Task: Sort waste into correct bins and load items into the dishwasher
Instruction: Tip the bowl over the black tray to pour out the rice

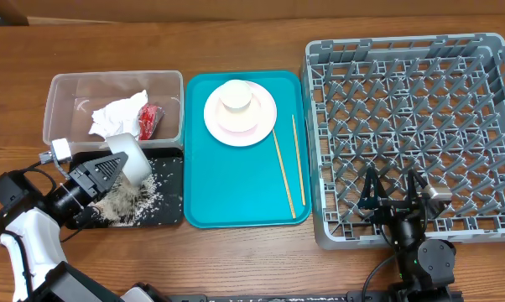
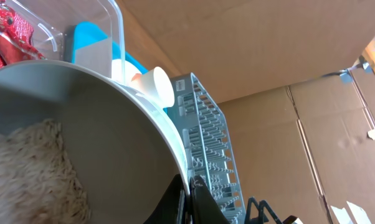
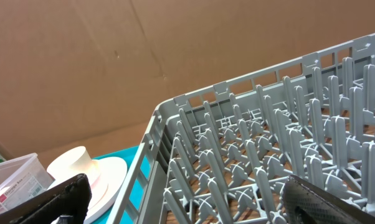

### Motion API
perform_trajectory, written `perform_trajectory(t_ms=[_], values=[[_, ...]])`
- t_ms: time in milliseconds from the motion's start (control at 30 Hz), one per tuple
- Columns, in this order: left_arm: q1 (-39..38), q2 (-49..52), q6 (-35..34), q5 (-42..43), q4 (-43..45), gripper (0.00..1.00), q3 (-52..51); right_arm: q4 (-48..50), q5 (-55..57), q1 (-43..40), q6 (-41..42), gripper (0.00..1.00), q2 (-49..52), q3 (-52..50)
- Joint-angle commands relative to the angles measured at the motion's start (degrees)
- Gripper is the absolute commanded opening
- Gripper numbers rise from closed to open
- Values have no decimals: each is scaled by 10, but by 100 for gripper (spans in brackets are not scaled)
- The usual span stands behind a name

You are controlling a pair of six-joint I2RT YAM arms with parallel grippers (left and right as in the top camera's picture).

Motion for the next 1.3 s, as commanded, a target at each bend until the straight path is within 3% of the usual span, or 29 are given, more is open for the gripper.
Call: perform_trajectory(t_ms=[0, 533, 967, 1267], values=[[3, -9, 10, 25, 1, 4, -4, 3, -3, -4, 0, 100, -5, -6], [7, -9, 2, 102, 4, 4, -4, 3, -3, -4, 0, 100, -5, -6], [6, -9, -64, 103, 11, 4, -4, 3, -3, -4, 0, 100, -5, -6], [6, -9, -67, 103, 22, 4, -4, 3, -3, -4, 0, 100, -5, -6]])
